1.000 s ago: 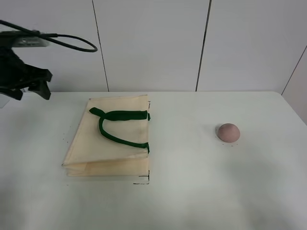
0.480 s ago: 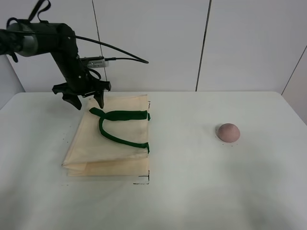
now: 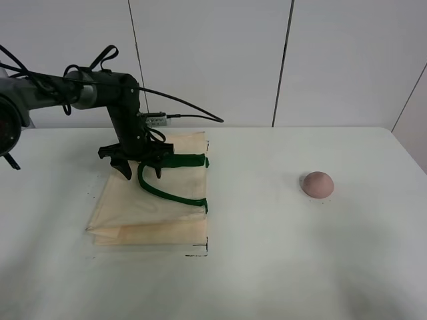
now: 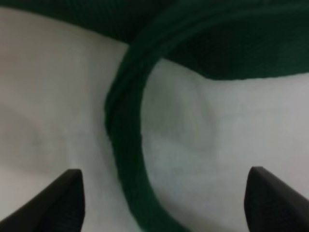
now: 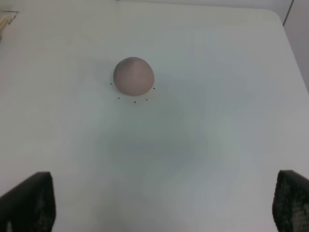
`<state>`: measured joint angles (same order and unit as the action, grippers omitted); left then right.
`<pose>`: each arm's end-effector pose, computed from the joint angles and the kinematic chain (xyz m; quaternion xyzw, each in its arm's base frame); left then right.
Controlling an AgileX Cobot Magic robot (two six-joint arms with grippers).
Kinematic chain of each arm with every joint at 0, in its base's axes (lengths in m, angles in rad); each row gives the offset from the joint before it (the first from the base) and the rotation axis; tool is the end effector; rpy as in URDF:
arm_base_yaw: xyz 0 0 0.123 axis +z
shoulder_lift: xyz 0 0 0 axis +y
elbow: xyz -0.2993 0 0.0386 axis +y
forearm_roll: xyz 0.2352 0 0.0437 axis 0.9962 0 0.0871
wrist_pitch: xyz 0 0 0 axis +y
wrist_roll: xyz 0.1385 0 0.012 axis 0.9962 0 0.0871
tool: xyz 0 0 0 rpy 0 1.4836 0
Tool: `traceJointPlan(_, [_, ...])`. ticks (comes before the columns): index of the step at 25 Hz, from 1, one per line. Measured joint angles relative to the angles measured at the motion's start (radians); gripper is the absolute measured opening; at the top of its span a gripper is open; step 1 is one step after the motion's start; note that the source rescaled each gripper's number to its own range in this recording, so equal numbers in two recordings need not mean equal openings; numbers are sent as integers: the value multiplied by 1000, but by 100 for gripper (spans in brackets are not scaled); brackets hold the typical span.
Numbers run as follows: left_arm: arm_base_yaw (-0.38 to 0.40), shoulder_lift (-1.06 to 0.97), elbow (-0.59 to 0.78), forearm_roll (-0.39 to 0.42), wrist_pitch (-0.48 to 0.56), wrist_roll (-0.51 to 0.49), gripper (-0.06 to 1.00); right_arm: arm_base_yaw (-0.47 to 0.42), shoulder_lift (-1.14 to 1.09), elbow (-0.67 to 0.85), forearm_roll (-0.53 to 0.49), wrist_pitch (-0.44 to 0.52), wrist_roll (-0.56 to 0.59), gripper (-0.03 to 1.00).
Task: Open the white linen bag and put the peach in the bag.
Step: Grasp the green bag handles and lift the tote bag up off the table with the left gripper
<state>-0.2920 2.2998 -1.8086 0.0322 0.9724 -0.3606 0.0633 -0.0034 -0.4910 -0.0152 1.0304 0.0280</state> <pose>0.4636 -0.1355 0.1117 -0.0264 0.9948 -0.0177 0.0964 0.0122 -0.0010 0.2502 -0.0148 0.8466 0.0167 0.5318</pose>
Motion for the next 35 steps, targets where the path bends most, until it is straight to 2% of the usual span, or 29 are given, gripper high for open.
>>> traceJointPlan(7, [0, 54, -1, 7, -29, -14, 98, 0, 0, 0, 0, 0, 0, 100])
traceJointPlan(8, [0, 54, -3, 7, -30, -16, 96, 0, 0, 0, 0, 0, 0, 100])
traceJointPlan(10, [0, 55, -5, 6, -31, -18, 85, 0, 0, 0, 0, 0, 0, 100])
traceJointPlan(12, [0, 55, -7, 6, -30, -22, 64, 0, 0, 0, 0, 0, 0, 100])
traceJointPlan(14, [0, 55, -7, 12, -30, -35, 30, 0, 0, 0, 0, 0, 0, 100])
traceJointPlan(16, [-2, 55, -10, 19, -27, -51, 3, 0, 0, 0, 0, 0, 0, 100])
traceJointPlan(17, [-3, 54, -13, 24, -20, -56, 0, 0, 0, 0, 0, 0, 0, 100])
traceJointPlan(22, [-4, 22, -62, 57, 66, -56, 0, 0, 0, 0, 0, 0, 0, 100])
traceJointPlan(29, [-5, -153, -267, 60, 206, 56, 0, 0, 0, 0, 0, 0, 0, 100])
traceJointPlan(35, [-5, -289, -337, 33, 209, 119, 0, 0, 0, 0, 0, 0, 0, 100])
